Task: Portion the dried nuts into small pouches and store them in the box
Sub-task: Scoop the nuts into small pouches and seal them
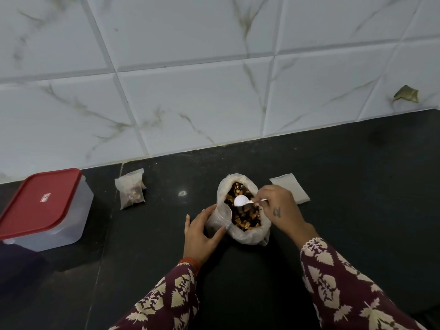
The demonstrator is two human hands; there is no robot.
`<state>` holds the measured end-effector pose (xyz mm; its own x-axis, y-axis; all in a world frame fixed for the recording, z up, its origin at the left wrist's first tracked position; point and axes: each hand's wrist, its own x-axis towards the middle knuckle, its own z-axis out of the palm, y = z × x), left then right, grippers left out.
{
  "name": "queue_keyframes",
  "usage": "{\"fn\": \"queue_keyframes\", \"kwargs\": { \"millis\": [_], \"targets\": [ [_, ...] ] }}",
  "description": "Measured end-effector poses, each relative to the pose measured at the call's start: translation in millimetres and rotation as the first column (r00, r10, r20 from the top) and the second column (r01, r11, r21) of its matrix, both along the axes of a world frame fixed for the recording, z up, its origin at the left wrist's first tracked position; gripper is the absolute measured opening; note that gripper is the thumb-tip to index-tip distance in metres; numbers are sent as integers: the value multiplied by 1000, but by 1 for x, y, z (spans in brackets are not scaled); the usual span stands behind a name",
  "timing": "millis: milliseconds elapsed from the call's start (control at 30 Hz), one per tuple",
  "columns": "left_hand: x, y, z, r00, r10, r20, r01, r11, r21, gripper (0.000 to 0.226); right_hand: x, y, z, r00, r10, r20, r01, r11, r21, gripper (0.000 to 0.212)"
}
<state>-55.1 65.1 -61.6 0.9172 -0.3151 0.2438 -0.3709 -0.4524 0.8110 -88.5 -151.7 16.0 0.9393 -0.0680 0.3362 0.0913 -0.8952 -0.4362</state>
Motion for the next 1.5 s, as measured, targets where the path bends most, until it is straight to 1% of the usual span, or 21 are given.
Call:
{"fn": "queue_keyframes", "kwargs": {
  "millis": [100, 167, 267, 367, 433, 500, 667, 733, 800, 900, 1000, 1067, 1133, 1200, 1267, 1367, 1500],
  "targets": [
    [0, 2, 0, 1000, -7, 5, 7, 1000, 6, 56, 6, 20, -6, 1000, 5, 12, -5, 1000, -7, 14],
    [0, 2, -1, 1000, -9, 7, 9, 1000, 21, 57, 10, 30, -11, 998, 20, -53, -22, 999, -33, 15],
    [0, 2, -2, 1000, -14, 10, 14, 999, 46, 56, 11, 27, -8, 977, 40, -211, -69, 989, -131, 20],
    [-1, 2, -2, 999, -19, 26, 17, 996, 91, 60, 3, 14, -2, 961, 99, -257, -147, 973, -175, 21],
    [-1, 3, -3, 999, -27, 43, 21, 991, 135, 67, -4, 4, 3, 951, 109, -290, -167, 968, -185, 20],
    [-1, 3, -5, 998, -32, 52, 23, 986, 167, 72, -8, -4, 4, 963, 80, -257, -121, 982, -146, 17],
    [-1, 4, -3, 999, -32, 38, 25, 986, 164, 69, -5, -5, 3, 992, -97, -79, 90, 993, -80, 13],
    [-2, 4, -3, 999, -34, 33, 28, 986, 162, 70, -5, 1, 0, 987, -151, -57, 146, 986, -83, 14],
    [-2, 5, -3, 999, -33, 40, 25, 983, 181, 70, -5, 9, -5, 981, -170, -98, 158, 980, -121, 18],
    [-4, 5, -4, 997, -8, 74, -11, 969, 249, 73, -4, 18, -5, 970, -152, -190, 115, 974, -193, 23],
    [-5, 6, -3, 996, 15, 93, -43, 954, 298, 74, -5, 14, 7, 954, -160, -252, 96, 963, -250, 21],
    [-5, 5, -2, 995, 12, 94, -41, 950, 308, 72, -6, 6, 16, 952, -196, -234, 146, 966, -215, 19],
    [-5, 4, -3, 996, 5, 95, -34, 951, 308, 69, -5, 2, 17, 962, -229, -152, 212, 970, -122, 17],
    [-5, 4, -4, 996, 2, 90, -30, 950, 311, 68, -1, 5, 13, 964, -245, -105, 236, 967, -93, 17],
    [-5, 4, -3, 996, -2, 84, -26, 946, 322, 70, 2, 13, 7, 962, -235, -138, 219, 968, -124, 19],
    [-5, 5, -2, 997, -6, 76, -20, 943, 331, 71, 4, 25, 1, 946, -205, -252, 149, 963, -222, 22],
    [-5, 5, -2, 997, 1, 77, -26, 944, 330, 76, 1, 25, 10, 931, -183, -315, 92, 955, -282, 19]
  ]
}}
